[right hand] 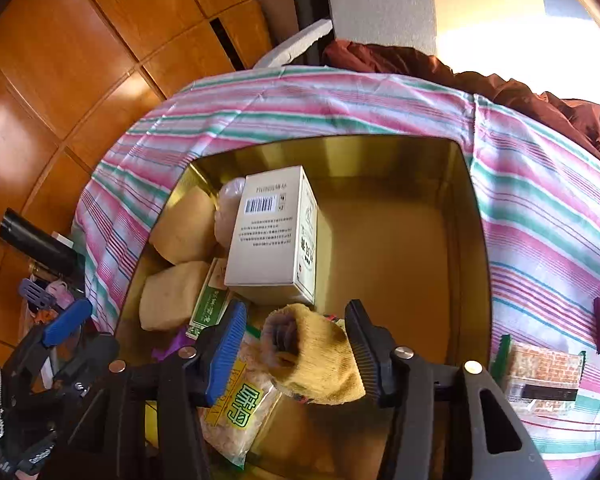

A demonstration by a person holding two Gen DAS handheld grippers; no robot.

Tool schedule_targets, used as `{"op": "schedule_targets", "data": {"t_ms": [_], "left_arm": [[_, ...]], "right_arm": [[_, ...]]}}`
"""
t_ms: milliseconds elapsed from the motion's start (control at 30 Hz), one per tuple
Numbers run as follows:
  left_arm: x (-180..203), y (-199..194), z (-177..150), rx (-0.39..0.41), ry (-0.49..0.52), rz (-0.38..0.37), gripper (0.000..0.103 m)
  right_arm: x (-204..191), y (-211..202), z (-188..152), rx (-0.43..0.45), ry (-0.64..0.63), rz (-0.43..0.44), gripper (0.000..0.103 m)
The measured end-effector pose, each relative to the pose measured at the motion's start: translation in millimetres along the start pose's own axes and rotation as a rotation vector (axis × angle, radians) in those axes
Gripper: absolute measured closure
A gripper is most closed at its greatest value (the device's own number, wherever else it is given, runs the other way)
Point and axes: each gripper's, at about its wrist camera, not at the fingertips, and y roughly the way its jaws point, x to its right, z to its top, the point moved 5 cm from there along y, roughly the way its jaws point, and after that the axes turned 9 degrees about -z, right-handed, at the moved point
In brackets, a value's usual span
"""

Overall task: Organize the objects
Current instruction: 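Open the right tool to drop the yellow knit bundle in the tray, then grasp the cracker packet with the left tool while the right grasps the clear plastic bundle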

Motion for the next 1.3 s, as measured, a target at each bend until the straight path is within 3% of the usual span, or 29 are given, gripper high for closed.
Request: {"op": "schedule_targets", "data": {"t_ms": [167, 367, 667, 900, 1067, 1300], "left_arm": [[13, -3, 3, 0.006, 0.042, 0.002, 0.029], [38, -8, 9, 0.012, 0.137, -0.017, 0.027], [92, -2, 11, -0.008, 0.316, -0.069, 0.025], [144, 14, 12, -0.059, 0.483, -0.163, 0.025], [197, 30, 10, -0.101, 0.659, -0.252, 0.025], [269, 78, -17, -0.254, 0.893, -0.358, 0.026]], "right_arm": [[20, -37, -1, 0.073, 0.013, -0.013, 0.045], [73, -67, -10, 0.109, 0.088, -0.076, 0.045], [206, -105, -38, 0.128, 0.292, -0.266, 0.045], [314, -122, -76, 0.163, 0.558, -0.388, 0.045], [357, -122, -101, 0.179, 0.775, -0.325, 0.045], [357, -130, -100, 0.217, 0.785, -0.286, 0.045]]}}
